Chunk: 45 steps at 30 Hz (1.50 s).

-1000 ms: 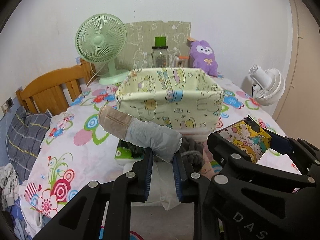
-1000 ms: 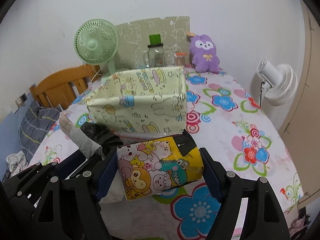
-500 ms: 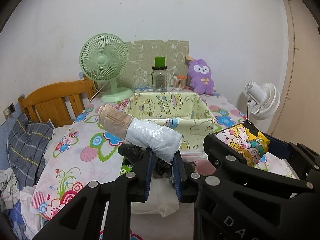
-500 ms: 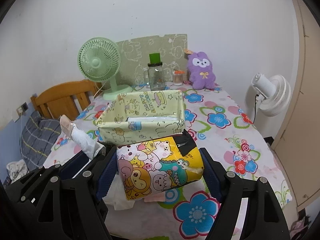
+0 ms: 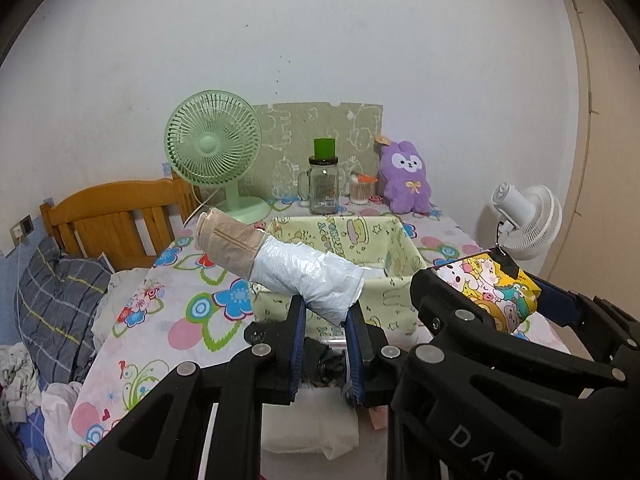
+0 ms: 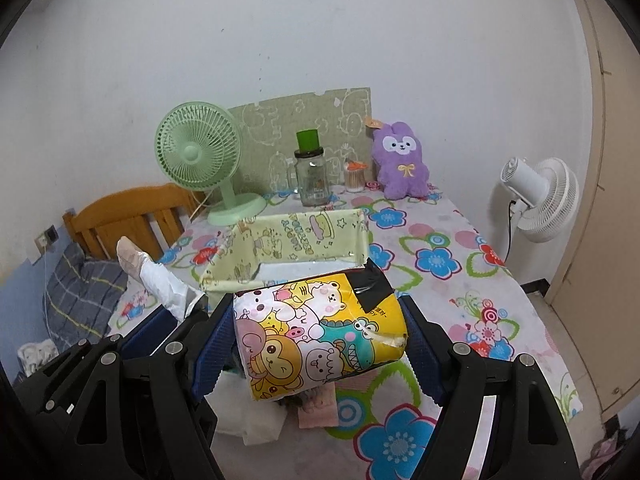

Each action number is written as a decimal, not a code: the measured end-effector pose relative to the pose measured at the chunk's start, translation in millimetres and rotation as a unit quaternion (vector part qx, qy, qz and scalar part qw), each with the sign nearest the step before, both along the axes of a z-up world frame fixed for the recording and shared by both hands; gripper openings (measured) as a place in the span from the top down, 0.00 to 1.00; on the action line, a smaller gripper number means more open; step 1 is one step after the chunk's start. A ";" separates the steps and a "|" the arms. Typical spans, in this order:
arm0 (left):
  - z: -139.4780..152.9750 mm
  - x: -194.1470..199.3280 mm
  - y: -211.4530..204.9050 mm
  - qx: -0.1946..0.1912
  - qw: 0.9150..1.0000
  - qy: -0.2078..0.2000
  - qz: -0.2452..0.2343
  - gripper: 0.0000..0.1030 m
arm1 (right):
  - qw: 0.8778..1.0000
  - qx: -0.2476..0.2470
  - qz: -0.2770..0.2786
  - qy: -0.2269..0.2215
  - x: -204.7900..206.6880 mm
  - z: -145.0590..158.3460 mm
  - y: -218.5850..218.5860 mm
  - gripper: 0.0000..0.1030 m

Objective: Organize soft objects
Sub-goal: 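Lift and carry the sock and pouch over the fabric box with both tools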

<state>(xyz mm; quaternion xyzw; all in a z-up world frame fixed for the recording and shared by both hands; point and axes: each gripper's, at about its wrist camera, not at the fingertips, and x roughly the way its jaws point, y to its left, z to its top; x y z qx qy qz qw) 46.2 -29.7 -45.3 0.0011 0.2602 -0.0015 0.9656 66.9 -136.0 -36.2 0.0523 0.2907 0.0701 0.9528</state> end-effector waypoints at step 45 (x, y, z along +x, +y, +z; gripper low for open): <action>-6.0 125.5 6.2 0.003 1.000 0.013 -0.016 0.82 | 1.000 0.002 -0.014 0.011 128.3 -12.0 8.7 0.22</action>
